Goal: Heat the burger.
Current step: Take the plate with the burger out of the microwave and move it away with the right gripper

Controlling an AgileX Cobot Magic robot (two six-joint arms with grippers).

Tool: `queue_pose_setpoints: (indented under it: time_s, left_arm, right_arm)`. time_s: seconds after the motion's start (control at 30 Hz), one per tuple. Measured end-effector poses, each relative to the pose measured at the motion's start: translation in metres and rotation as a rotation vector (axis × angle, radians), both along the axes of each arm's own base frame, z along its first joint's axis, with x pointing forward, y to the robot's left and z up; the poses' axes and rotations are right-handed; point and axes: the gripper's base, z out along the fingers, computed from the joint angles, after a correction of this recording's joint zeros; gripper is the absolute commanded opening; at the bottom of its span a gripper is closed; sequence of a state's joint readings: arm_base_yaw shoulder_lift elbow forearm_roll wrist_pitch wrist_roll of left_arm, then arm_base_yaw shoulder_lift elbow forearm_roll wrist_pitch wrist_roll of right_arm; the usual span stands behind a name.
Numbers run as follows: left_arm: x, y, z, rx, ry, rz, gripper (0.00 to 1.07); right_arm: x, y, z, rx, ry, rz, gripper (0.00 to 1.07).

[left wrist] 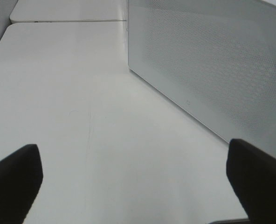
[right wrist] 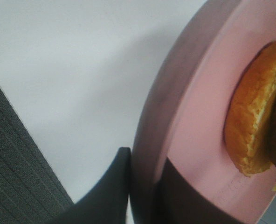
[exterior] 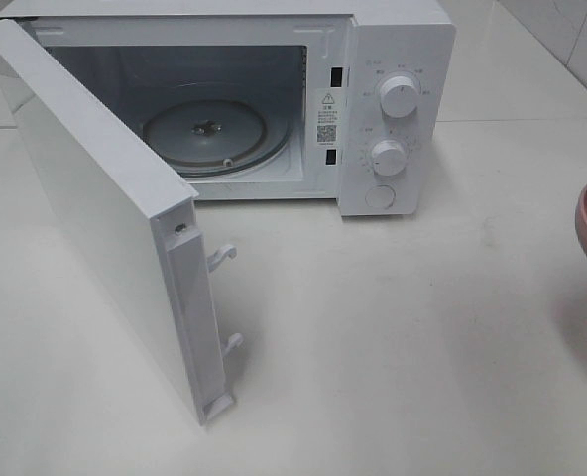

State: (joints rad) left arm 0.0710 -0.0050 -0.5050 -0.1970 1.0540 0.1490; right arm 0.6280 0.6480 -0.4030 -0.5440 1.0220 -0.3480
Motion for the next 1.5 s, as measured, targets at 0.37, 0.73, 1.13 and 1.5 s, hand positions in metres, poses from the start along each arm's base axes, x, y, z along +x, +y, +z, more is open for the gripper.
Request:
queue_pose_setpoints:
  time_s: [0.37, 0.73, 1.13, 1.5]
  left_arm:
    - [0.000, 0.000, 0.000, 0.000, 0.000, 0.000, 1.00]
    - [0.000, 0.000, 0.000, 0.000, 0.000, 0.000, 1.00]
    - [0.000, 0.000, 0.000, 0.000, 0.000, 0.000, 1.00]
    - [0.000, 0.000, 0.000, 0.000, 0.000, 0.000, 1.00]
  right_arm:
    - [0.007, -0.005, -0.003, -0.042, -0.013, -0.239, 0.03]
    - [0.023, 0.002, 0.006, -0.027, -0.042, -0.518, 0.03]
    - [0.040, 0.013, 0.003, -0.003, -0.081, -0.722, 0.04]
    - [0.055, 0.023, -0.016, -0.056, -0.080, -0.822, 0.05]
